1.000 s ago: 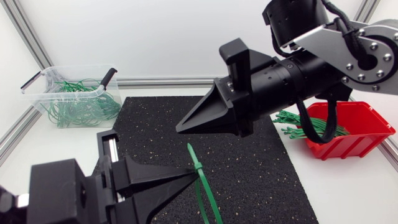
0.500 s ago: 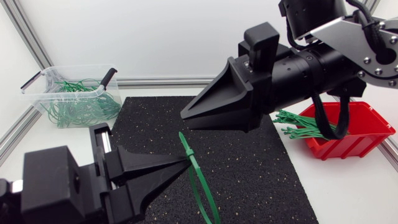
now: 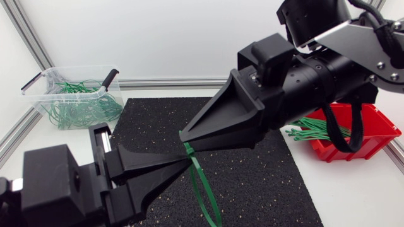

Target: Take a green cable tie from the red box, thread the tail through the head to close it, then place it in the transparent bin on the left.

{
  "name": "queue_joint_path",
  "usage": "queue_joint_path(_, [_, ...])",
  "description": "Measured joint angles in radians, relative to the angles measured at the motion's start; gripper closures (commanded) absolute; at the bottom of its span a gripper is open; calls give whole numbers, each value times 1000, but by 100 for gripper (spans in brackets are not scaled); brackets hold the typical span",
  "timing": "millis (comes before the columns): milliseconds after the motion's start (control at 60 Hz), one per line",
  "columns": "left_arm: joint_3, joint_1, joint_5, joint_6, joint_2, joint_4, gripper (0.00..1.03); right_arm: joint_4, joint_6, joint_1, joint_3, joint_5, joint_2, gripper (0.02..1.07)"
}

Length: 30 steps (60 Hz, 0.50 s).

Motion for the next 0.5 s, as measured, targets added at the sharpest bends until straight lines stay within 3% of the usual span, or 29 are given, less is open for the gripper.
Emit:
queue_joint_path(250, [0,0,0,0,0,0,99,-4,-22,3,0,2,0,80])
queue_joint_path(500, [0,0,0,0,7,0,99,-4,-26,16,0,13,0,80])
